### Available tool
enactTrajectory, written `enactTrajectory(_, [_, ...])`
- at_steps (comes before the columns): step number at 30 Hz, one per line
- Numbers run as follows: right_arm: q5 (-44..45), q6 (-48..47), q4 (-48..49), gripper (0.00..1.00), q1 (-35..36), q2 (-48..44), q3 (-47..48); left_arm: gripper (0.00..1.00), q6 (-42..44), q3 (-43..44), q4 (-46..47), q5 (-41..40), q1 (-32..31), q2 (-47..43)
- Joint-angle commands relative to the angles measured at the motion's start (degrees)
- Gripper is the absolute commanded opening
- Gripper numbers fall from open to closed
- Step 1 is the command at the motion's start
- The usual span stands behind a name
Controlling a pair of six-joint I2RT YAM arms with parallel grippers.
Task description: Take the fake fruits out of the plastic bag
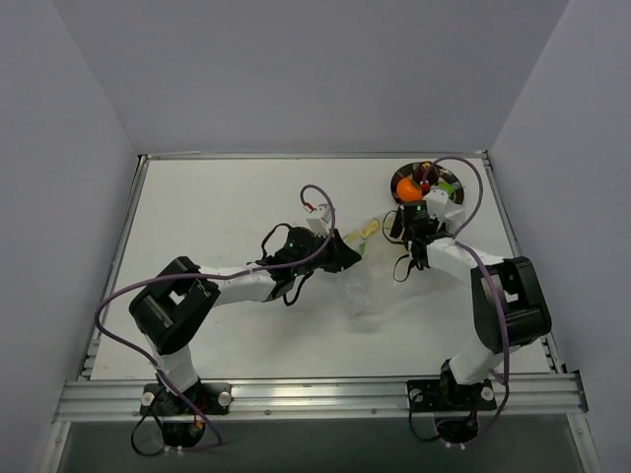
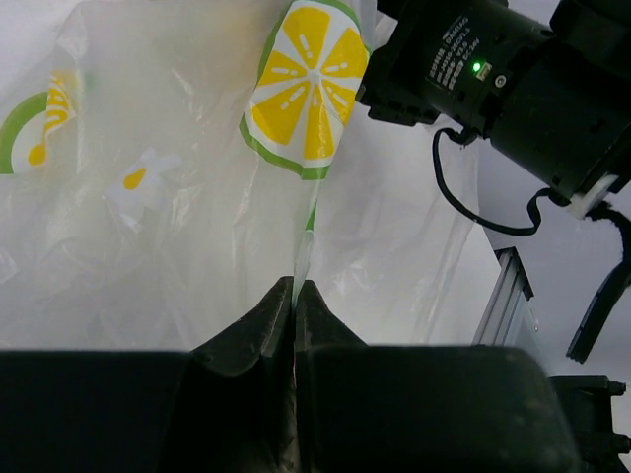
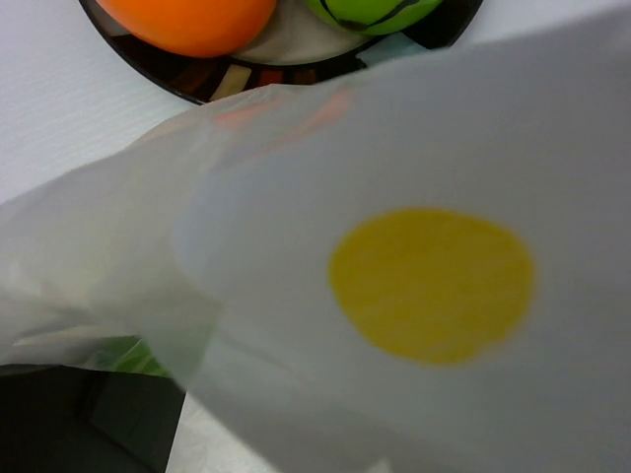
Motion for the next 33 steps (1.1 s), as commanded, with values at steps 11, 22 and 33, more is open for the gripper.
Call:
enactTrajectory(11, [-4.3, 0.7, 3.4, 0.73, -3.2, 9.4, 9.4, 0.02, 0.9, 2.6, 1.3, 0.6, -0.6, -1.0])
enactTrajectory(22, [-8.7, 0.1, -0.5, 0.36, 1.1, -3.9, 2.2, 0.02, 1.0, 4.2, 0.5, 0.4, -0.5, -1.1])
enactTrajectory(33, [-13.9, 5.8, -6.6, 0.37, 12.2, -28.2, -10.8, 0.03, -2.6, 4.1, 2.8, -2.1, -1.6, -0.9])
